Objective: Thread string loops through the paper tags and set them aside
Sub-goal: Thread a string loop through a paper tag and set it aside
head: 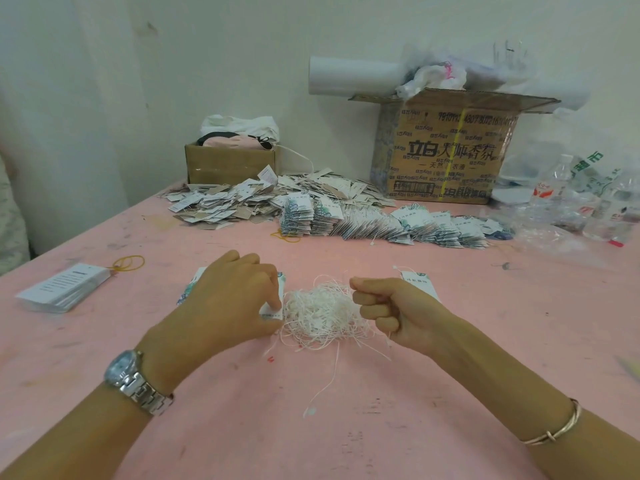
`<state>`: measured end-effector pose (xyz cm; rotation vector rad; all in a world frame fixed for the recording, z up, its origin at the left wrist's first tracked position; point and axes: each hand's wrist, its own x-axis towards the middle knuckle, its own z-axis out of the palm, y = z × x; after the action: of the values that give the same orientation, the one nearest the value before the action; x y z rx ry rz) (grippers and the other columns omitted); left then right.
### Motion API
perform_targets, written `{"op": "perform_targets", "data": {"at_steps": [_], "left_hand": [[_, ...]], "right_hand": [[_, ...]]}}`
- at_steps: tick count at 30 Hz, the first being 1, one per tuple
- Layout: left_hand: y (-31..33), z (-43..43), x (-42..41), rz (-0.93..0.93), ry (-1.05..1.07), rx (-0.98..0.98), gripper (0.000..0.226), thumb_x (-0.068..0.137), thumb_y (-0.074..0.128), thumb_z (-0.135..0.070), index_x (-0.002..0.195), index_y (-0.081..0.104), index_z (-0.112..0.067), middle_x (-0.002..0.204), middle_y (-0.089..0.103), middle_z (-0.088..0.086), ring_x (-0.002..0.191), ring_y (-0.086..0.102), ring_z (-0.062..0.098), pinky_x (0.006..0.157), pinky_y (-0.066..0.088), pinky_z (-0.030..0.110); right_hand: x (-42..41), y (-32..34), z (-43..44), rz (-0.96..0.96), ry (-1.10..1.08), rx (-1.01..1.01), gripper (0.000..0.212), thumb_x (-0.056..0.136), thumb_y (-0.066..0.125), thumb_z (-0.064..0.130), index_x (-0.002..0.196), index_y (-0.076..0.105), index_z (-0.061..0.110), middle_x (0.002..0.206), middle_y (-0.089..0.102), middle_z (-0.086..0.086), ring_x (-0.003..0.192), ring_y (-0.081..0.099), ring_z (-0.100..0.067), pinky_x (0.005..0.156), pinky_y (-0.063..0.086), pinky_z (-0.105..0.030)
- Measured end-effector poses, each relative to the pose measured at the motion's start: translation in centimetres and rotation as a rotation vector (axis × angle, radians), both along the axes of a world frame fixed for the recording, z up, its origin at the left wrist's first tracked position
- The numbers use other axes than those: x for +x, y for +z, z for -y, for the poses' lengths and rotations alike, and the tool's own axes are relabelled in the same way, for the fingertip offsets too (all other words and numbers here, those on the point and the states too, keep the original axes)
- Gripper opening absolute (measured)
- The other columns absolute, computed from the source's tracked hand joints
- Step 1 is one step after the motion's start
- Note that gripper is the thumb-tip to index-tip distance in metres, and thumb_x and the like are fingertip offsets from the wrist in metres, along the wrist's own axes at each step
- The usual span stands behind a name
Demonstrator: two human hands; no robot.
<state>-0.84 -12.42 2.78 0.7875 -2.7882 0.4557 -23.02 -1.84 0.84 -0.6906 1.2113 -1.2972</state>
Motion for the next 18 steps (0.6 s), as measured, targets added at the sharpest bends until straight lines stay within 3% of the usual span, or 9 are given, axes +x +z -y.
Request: {"op": "perform_targets", "data": {"at_steps": [8,11,14,18], "left_hand": [[0.1,-0.7,-0.3,-0.183,0.058,-0.009,0.024,0.087,0.056,-0.049,0.097,0.073,-0.036,0.107,0.062,-0.018,0.094,0.051,0.009,0.075,0.020,0.028],[0.4,-0.8,-0.3,-0.405,-0.077,-0.267,0.007,0.081,0.076,-0.026,0.077,0.077,-0.020,0.086,0.069,-0.005,0.075,0.060,0.021,0.071,0.035,0.034],[0.4,-1.1,-0.4,-0.656,-0.244,-0.538,0.016,0.082,0.076,-0.014,0.066,0.071,-0.012,0.077,0.068,0.000,0.061,0.056,0.024,0.061,0.036,0.036],[-1.1,-2.3,-1.6,-0.655,-0.468,-0.660,0.016,0.083,0.076,-0.011,0.068,0.070,-0.014,0.076,0.068,-0.002,0.059,0.055,0.023,0.058,0.032,0.034]], "right_hand": [[0.3,-0.3,0.0,-0.080,-0.040,0.002,0.033,0.098,0.052,0.011,0.070,0.038,0.021,0.058,0.027,0.007,0.042,0.019,-0.004,0.032,0.016,-0.014],[0.4,-0.6,0.2,-0.155,-0.043,-0.036,0.025,0.099,0.052,0.013,0.075,0.045,0.018,0.060,0.040,0.005,0.046,0.021,-0.006,0.036,0.018,-0.014],[0.8,-0.9,0.3,-0.209,-0.095,-0.095,0.019,0.099,0.053,0.011,0.081,0.053,0.013,0.066,0.050,0.000,0.044,0.026,-0.005,0.036,0.023,-0.014],[1.2,-1.0,0.3,-0.179,-0.190,-0.198,0.012,0.099,0.053,0.011,0.088,0.054,0.007,0.072,0.062,-0.005,0.042,0.026,-0.006,0.034,0.023,-0.015]]}}
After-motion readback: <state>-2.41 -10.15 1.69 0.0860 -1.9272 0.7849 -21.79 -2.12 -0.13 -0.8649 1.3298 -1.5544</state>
